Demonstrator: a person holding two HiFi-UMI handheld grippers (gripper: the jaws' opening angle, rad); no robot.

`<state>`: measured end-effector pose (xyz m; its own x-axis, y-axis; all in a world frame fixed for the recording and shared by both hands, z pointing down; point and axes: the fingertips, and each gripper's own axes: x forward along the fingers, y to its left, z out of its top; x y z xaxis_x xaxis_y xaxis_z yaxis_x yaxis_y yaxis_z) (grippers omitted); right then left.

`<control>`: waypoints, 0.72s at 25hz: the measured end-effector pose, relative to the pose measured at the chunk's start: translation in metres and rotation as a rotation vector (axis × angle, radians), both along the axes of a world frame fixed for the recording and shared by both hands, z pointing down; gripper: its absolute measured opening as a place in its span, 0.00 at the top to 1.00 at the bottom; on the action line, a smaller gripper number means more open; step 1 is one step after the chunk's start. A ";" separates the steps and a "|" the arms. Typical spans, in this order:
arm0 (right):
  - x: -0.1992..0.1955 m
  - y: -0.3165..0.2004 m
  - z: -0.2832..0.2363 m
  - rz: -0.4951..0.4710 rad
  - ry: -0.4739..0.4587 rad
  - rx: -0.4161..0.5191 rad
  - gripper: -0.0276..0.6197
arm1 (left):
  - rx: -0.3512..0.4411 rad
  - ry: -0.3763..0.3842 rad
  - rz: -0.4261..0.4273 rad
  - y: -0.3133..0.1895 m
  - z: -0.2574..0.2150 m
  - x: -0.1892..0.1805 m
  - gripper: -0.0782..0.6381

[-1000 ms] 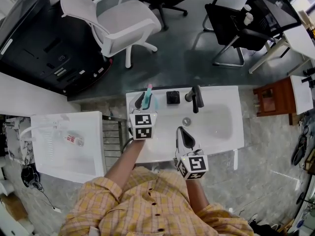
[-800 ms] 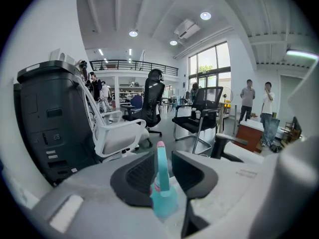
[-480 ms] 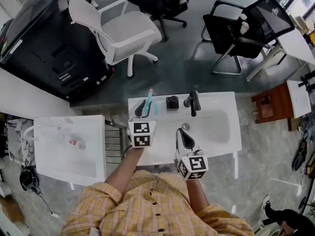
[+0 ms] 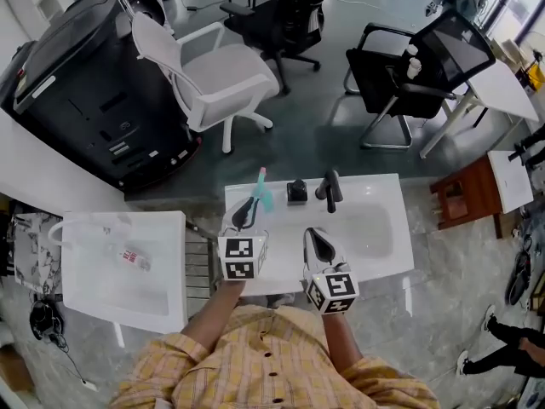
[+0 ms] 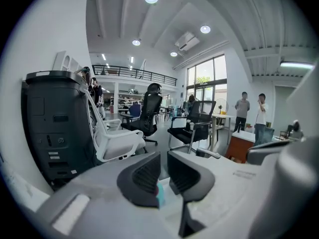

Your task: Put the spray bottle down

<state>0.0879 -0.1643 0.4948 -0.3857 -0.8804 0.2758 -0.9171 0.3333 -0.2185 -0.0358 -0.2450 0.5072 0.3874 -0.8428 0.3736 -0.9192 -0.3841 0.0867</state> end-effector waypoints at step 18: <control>-0.013 0.011 -0.032 -0.009 0.003 0.051 0.96 | 0.065 0.053 0.028 0.053 -0.033 -0.012 0.89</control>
